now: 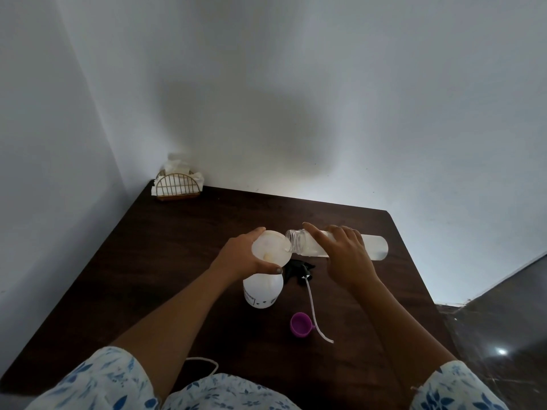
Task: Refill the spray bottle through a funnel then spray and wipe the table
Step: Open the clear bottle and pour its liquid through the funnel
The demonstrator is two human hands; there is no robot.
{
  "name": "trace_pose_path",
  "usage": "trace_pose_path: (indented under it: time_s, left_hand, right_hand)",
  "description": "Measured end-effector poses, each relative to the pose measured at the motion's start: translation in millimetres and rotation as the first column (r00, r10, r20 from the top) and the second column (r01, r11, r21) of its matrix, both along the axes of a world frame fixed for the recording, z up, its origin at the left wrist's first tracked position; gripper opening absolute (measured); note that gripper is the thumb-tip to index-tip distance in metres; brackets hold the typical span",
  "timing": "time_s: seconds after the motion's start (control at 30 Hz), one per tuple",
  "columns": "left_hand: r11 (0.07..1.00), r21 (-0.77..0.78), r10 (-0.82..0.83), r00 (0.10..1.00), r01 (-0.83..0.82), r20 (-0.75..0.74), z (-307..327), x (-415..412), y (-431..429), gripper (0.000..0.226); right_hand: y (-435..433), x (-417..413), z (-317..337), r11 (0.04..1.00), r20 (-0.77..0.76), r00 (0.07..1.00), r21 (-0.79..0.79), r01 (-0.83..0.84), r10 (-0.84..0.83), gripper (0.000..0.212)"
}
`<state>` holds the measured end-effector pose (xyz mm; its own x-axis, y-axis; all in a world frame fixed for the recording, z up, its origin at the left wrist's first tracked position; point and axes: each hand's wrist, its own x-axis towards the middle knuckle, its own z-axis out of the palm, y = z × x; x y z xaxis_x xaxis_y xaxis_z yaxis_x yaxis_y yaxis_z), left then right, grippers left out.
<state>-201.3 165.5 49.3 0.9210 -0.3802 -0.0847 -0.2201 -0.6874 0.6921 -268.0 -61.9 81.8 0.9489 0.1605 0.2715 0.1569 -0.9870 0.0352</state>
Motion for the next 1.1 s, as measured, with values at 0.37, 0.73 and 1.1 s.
trace_pose_path:
  time_s: [0.37, 0.73, 1.1]
  left_hand:
    - [1.0, 0.001, -0.013, 1.0, 0.013, 0.0, -1.9, 1.2, 1.0, 0.109]
    - [1.0, -0.007, -0.018, 1.0, 0.018, 0.007, -2.5, 2.2, -1.6, 0.11]
    - [1.0, -0.013, -0.014, 1.0, 0.014, 0.0, -2.4, 1.4, -0.1, 0.109]
  right_hand:
    - [2.2, 3.4, -1.5, 1.0, -0.013, 1.0, 0.01, -0.006, 0.006, 0.089]
    - [1.1, 3.9, -1.8, 1.0, -0.01, 1.0, 0.012, 0.002, -0.002, 0.087]
    - [0.8, 2.6, -1.8, 1.0, -0.009, 1.0, 0.016, -0.002, 0.002, 0.085]
